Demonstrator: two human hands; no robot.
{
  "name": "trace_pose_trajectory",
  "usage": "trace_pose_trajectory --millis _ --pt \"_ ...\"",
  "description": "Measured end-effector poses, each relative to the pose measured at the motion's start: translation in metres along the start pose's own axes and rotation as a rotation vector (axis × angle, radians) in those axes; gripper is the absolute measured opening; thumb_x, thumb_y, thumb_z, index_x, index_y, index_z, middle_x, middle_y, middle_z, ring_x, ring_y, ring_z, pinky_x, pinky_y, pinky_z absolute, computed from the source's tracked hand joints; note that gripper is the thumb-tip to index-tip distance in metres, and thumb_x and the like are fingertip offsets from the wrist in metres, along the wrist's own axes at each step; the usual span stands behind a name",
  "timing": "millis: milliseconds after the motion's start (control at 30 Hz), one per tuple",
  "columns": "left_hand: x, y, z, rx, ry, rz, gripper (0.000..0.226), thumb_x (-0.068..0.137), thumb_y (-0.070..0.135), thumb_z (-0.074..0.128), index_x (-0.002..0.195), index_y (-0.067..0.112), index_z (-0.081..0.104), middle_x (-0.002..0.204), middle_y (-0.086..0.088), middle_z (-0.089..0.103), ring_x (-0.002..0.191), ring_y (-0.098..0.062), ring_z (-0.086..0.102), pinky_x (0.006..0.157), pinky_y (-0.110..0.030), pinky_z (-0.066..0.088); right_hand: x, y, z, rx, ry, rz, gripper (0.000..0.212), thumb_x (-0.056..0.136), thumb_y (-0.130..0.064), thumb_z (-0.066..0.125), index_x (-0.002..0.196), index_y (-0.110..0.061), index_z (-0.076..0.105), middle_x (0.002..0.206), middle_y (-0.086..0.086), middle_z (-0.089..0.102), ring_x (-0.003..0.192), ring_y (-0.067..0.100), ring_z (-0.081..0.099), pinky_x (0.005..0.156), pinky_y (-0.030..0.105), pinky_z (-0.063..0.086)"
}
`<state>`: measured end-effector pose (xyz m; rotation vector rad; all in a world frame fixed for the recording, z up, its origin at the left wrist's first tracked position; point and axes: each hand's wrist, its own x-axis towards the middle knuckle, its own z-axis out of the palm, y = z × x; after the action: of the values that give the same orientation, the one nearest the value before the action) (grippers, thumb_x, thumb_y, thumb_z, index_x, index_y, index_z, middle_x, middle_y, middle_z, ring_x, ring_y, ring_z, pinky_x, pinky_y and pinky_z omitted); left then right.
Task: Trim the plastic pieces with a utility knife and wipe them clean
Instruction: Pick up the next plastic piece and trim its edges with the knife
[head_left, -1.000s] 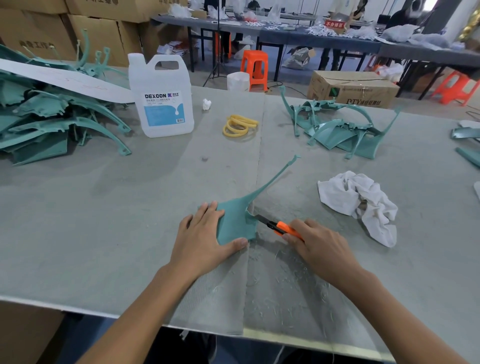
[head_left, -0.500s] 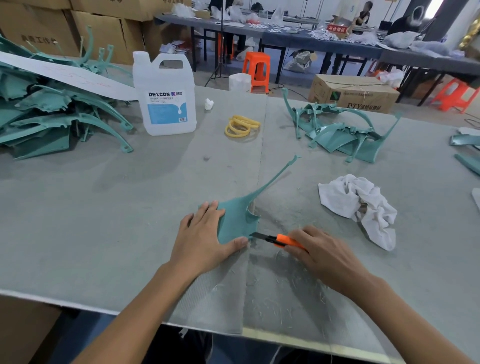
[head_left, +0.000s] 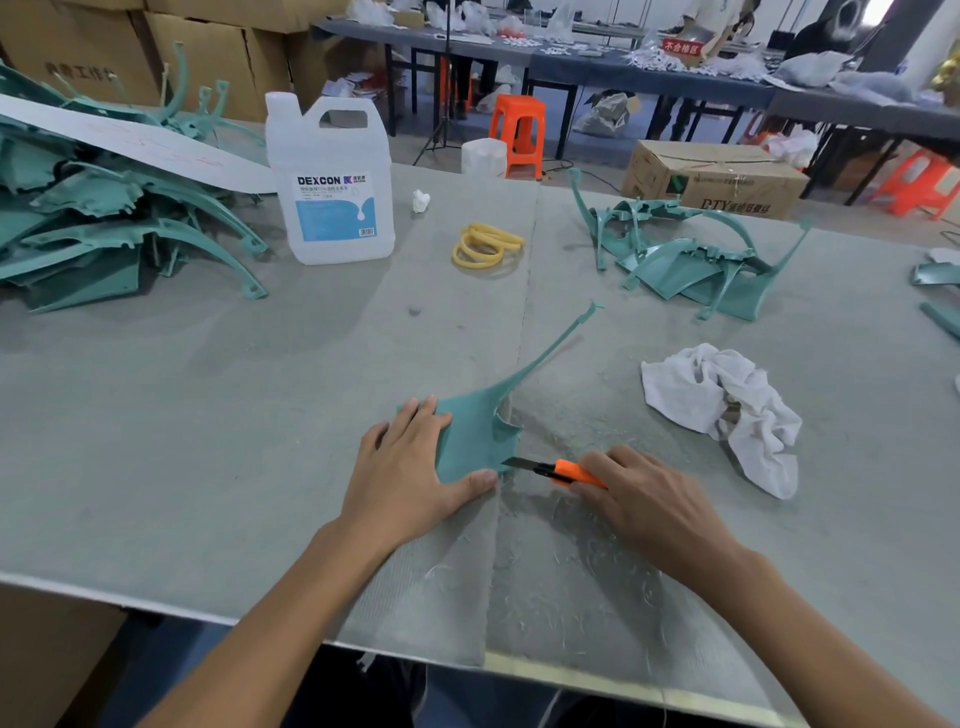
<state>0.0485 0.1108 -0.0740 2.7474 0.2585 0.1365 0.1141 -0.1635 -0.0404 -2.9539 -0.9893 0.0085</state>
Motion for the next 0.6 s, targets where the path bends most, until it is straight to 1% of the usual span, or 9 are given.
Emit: trace_pose_trajectory --millis 133,267,333,400,467,500,533,567,600 --pt "0.001 0.004 -0.004 -0.014 -0.017 -0.013 0.112 0.068 0.098 0.026 0.154 0.026 0.028 0.168 0.005 0.011 0.154 -0.009 0.001 0.122 -0.040 0.009 0.000 -0.002 0.001 0.023 0.031 0.076 0.046 0.098 -0.063 0.028 0.115 -0.029 0.054 0.093 -0.009 0.049 0.083 0.022 0.060 0.063 0.037 0.047" --pt "-0.006 -0.007 -0.017 0.003 -0.249 0.059 0.136 0.053 0.107 0.031 0.160 0.030 0.003 0.168 0.004 -0.009 0.153 -0.010 -0.012 0.122 -0.037 0.001 -0.004 0.002 -0.001 0.160 0.039 0.144 0.046 0.096 -0.064 0.028 0.109 -0.029 0.053 0.090 -0.007 0.051 0.078 0.029 0.060 0.063 0.040 0.046" --pt "-0.015 -0.011 -0.022 -0.007 -0.242 0.098 0.127 0.059 0.103 0.040 0.160 0.032 0.011 0.169 0.002 -0.002 0.154 -0.012 -0.006 0.121 -0.034 0.004 -0.004 0.002 -0.003 0.254 0.079 0.178 0.037 0.100 -0.059 0.036 0.105 -0.027 0.053 0.089 -0.007 0.055 0.076 0.028 0.059 0.064 0.040 0.046" --pt "-0.024 -0.007 -0.025 0.029 -0.132 0.155 0.099 0.075 0.086 0.048 0.156 0.032 0.027 0.167 0.002 0.018 0.153 -0.015 0.012 0.119 -0.031 0.013 -0.005 0.002 -0.004 0.337 0.126 0.187 0.034 0.100 -0.057 0.039 0.099 -0.025 0.051 0.084 -0.007 0.056 0.071 0.024 0.057 0.062 0.040 0.044" --pt "-0.029 -0.001 -0.028 0.075 0.007 0.239 0.074 0.085 0.058 0.061 0.148 0.025 0.044 0.157 -0.001 0.041 0.143 -0.021 0.037 0.114 -0.034 0.030 -0.008 0.000 -0.007 0.388 0.139 0.185 0.031 0.100 -0.056 0.040 0.095 -0.026 0.049 0.076 -0.008 0.054 0.065 0.019 0.054 0.060 0.039 0.042" --pt "-0.029 0.002 -0.029 0.077 0.076 0.280 0.063 0.083 0.041 0.070 0.141 0.020 0.054 0.147 -0.004 0.054 0.132 -0.025 0.052 0.105 -0.037 0.043 -0.011 -0.002 -0.007 0.412 0.143 0.185 0.030 0.100 -0.056 0.040 0.095 -0.028 0.049 0.072 -0.007 0.053 0.063 0.017 0.054 0.059 0.037 0.041" --pt "-0.029 0.004 -0.031 0.061 0.138 0.304 0.056 0.079 0.025 0.076 0.132 0.017 0.062 0.134 -0.005 0.065 0.117 -0.028 0.064 0.091 -0.039 0.052 -0.013 -0.005 -0.008 0.446 0.157 0.184 0.031 0.099 -0.058 0.039 0.096 -0.029 0.050 0.068 -0.006 0.053 0.061 0.014 0.053 0.058 0.036 0.041" --pt "-0.029 0.006 -0.033 0.044 0.180 0.296 0.052 0.076 0.015 0.076 0.127 0.016 0.066 0.125 -0.005 0.070 0.104 -0.030 0.069 0.079 -0.038 0.056 -0.016 -0.010 -0.008 0.487 0.180 0.183 0.034 0.097 -0.061 0.037 0.097 -0.030 0.050 0.064 -0.005 0.054 0.058 0.013 0.053 0.058 0.036 0.042" --pt "-0.028 0.009 -0.035 0.042 0.188 0.259 0.051 0.078 0.013 0.073 0.128 0.019 0.065 0.122 -0.002 0.071 0.099 -0.030 0.070 0.073 -0.037 0.055 -0.019 -0.016 -0.007 0.531 0.205 0.183 0.036 0.096 -0.064 0.035 0.097 -0.031 0.050 0.063 -0.003 0.056 0.056 0.012 0.053 0.057 0.036 0.044"
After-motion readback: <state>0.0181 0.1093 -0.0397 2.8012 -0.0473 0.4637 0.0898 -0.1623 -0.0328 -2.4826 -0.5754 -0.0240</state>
